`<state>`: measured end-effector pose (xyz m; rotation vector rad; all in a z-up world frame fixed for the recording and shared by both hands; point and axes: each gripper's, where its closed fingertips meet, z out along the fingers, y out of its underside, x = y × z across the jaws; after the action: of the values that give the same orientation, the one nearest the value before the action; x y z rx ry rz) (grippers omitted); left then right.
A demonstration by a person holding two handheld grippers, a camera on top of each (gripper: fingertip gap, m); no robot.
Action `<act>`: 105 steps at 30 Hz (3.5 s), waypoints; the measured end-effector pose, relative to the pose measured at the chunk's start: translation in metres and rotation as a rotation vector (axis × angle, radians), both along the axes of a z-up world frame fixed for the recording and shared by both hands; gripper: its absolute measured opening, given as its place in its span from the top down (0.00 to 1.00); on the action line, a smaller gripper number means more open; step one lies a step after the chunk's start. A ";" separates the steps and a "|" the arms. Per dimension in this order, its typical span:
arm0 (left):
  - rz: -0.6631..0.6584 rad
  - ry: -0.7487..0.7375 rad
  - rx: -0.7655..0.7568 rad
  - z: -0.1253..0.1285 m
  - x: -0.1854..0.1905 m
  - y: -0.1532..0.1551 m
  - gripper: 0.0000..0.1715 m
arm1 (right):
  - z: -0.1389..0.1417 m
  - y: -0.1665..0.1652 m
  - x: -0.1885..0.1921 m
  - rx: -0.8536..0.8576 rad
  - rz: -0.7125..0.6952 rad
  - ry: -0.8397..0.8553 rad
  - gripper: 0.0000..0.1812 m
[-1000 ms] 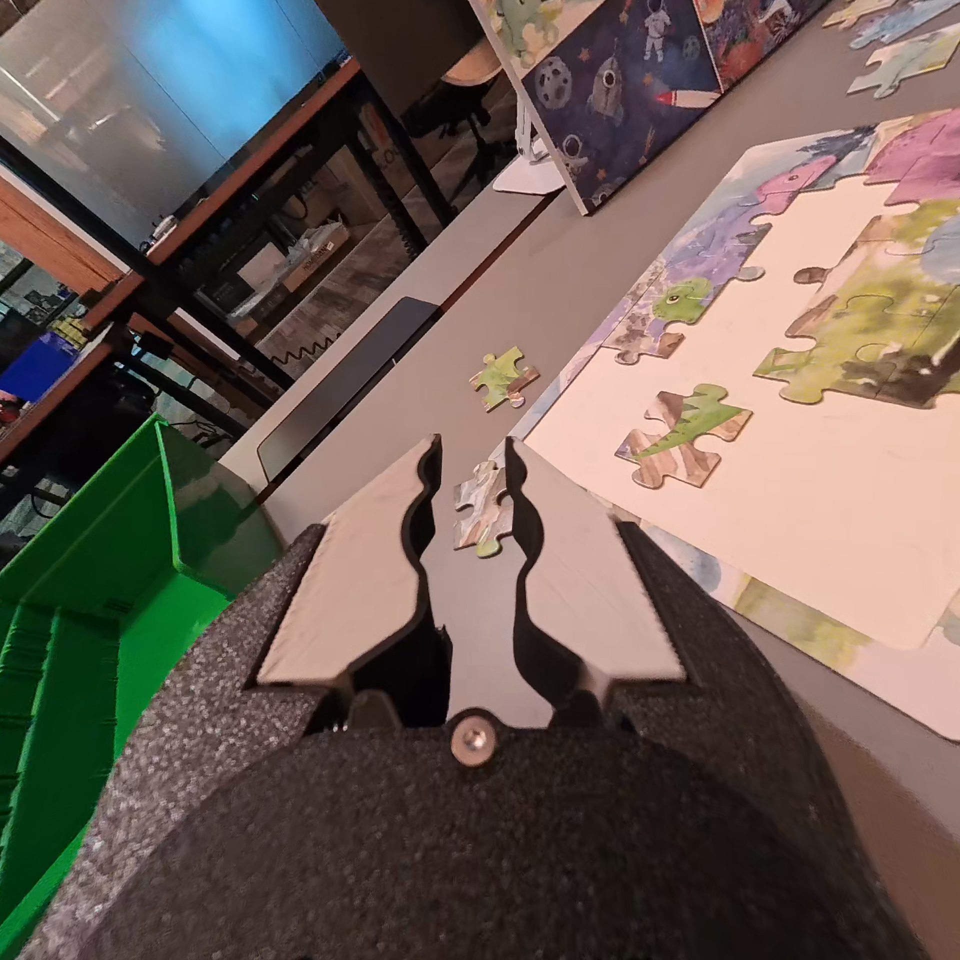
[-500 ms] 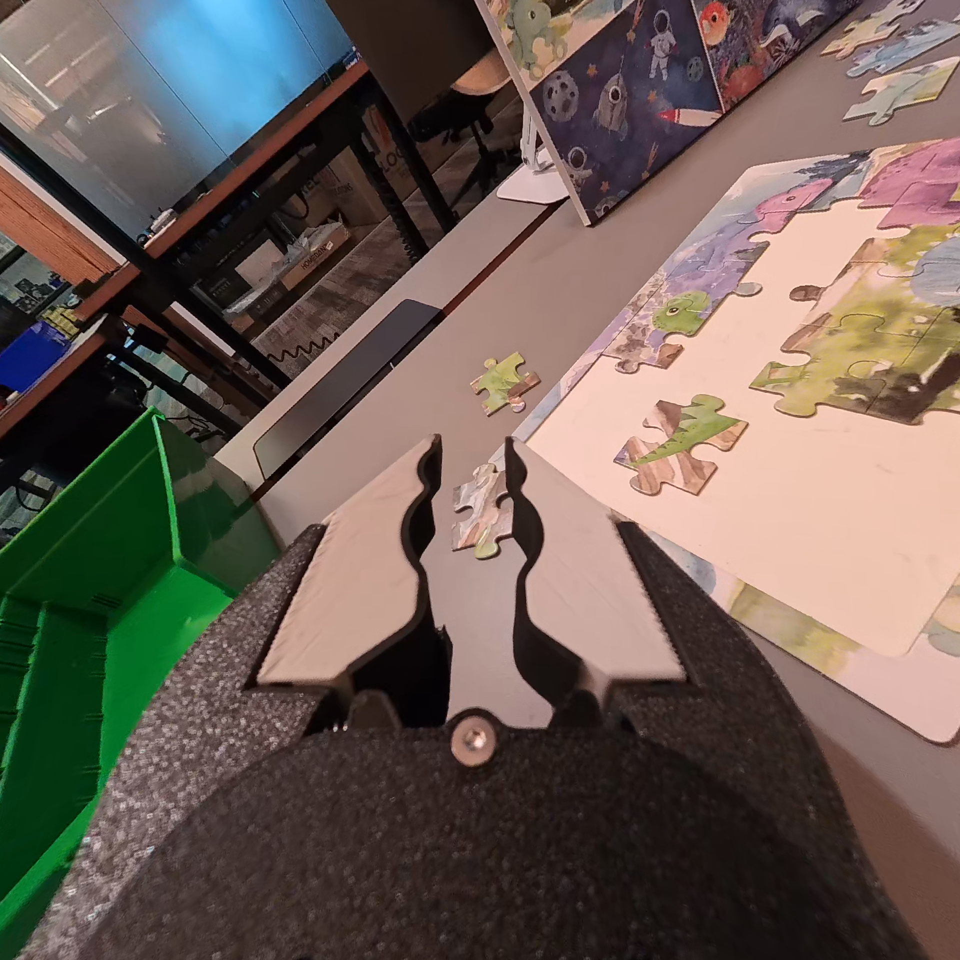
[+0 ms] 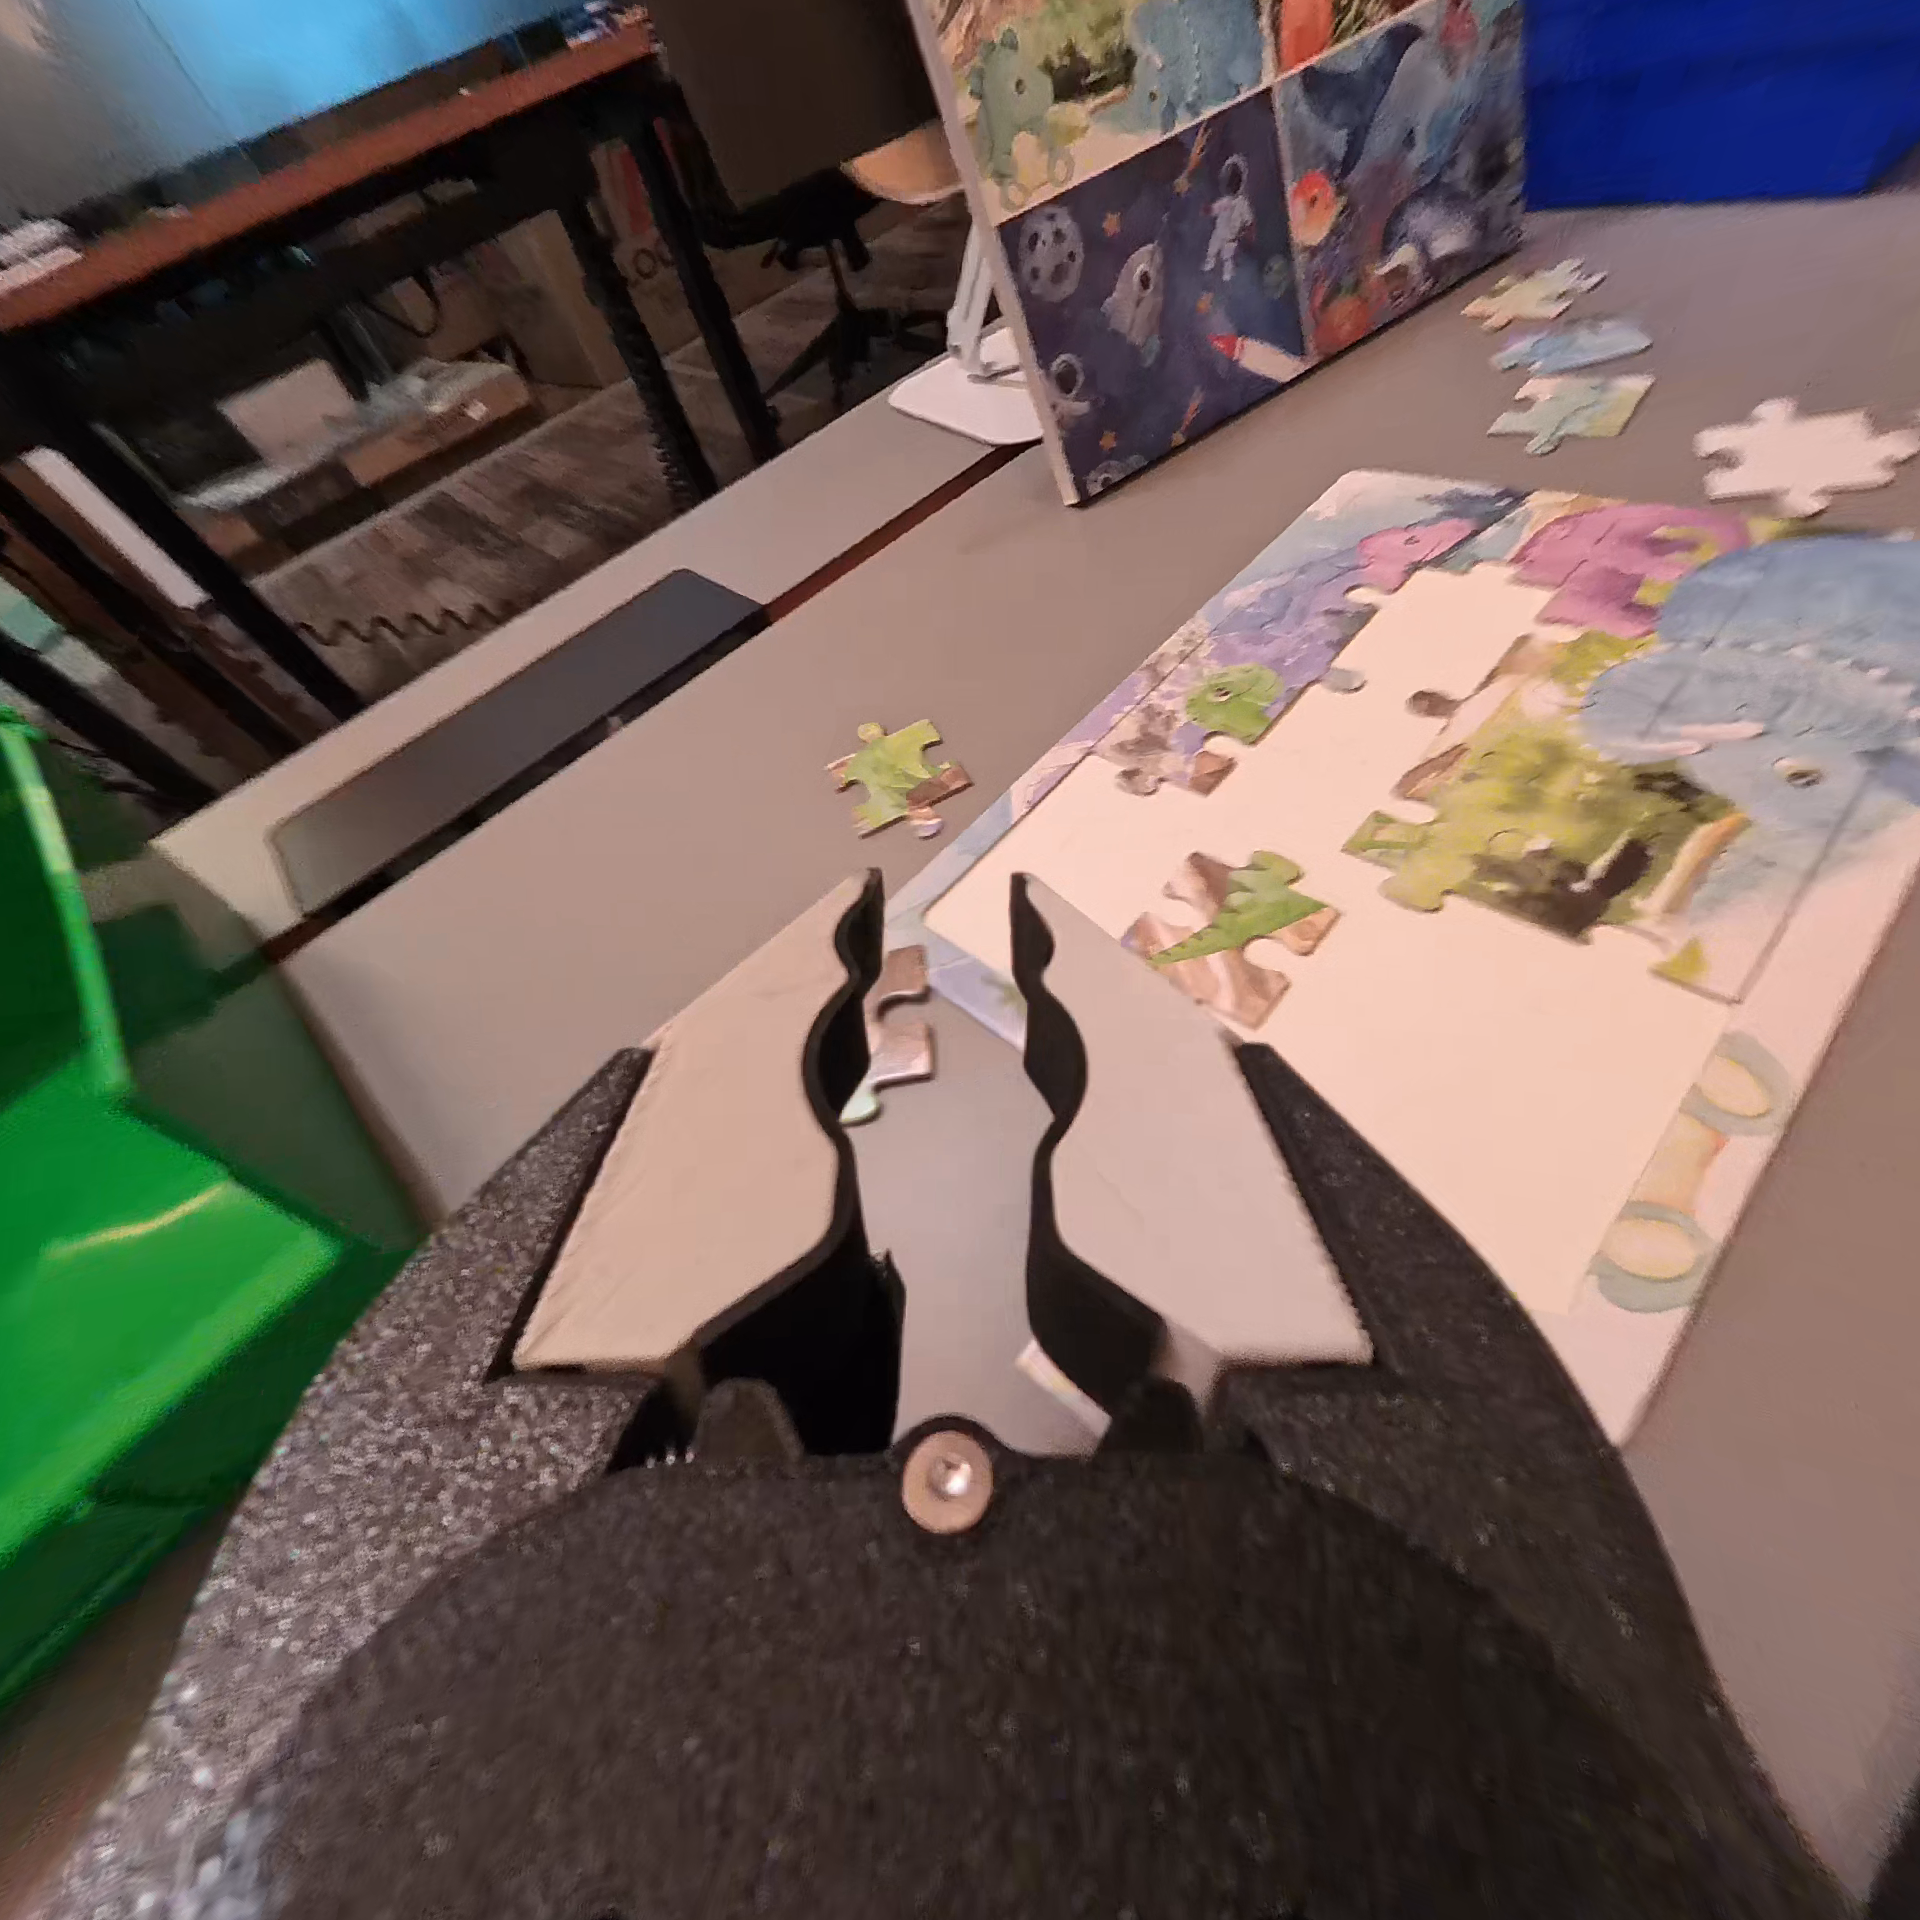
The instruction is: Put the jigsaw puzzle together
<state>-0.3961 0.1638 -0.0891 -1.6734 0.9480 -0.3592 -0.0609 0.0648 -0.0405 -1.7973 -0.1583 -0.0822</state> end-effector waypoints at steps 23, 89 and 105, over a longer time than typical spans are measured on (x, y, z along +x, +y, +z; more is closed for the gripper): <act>-0.708 -0.589 -0.997 0.018 0.057 -0.110 0.98 | -0.045 -0.019 -0.266 -0.176 0.361 -0.037 0.76; -0.381 0.260 -0.748 -0.076 0.069 -0.108 0.90 | -0.128 0.039 -0.043 -0.618 0.144 0.127 1.00; -0.318 0.342 -0.554 -0.059 0.098 -0.106 0.90 | -0.111 0.043 -0.043 -0.529 0.140 0.086 1.00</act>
<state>-0.2985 0.0579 -0.1480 -2.1295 1.4741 -0.6004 -0.1040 0.1074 -0.1513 -2.3057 -0.2614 0.1504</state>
